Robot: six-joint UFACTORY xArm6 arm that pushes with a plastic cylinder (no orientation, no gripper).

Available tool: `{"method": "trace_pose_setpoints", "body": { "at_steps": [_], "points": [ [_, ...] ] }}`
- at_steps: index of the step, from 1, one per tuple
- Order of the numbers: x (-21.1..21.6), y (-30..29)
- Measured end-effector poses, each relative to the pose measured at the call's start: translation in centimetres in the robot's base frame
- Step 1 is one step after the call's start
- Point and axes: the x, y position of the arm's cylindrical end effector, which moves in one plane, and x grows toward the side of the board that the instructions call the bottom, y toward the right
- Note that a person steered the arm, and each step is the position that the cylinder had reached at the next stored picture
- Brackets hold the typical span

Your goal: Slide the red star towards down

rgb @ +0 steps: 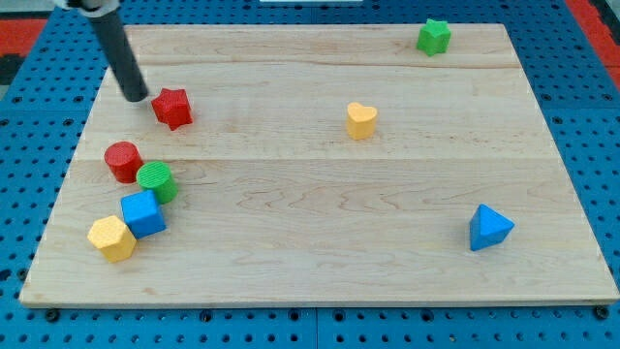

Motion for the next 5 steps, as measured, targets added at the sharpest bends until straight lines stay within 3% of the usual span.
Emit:
{"method": "trace_pose_setpoints", "body": {
  "at_steps": [1,2,3,4,5],
  "points": [
    [1.9,8.0],
    [2.5,10.7],
    [0.2,3.1],
    [2.5,3.3],
    [8.0,8.2]
  ]
}}
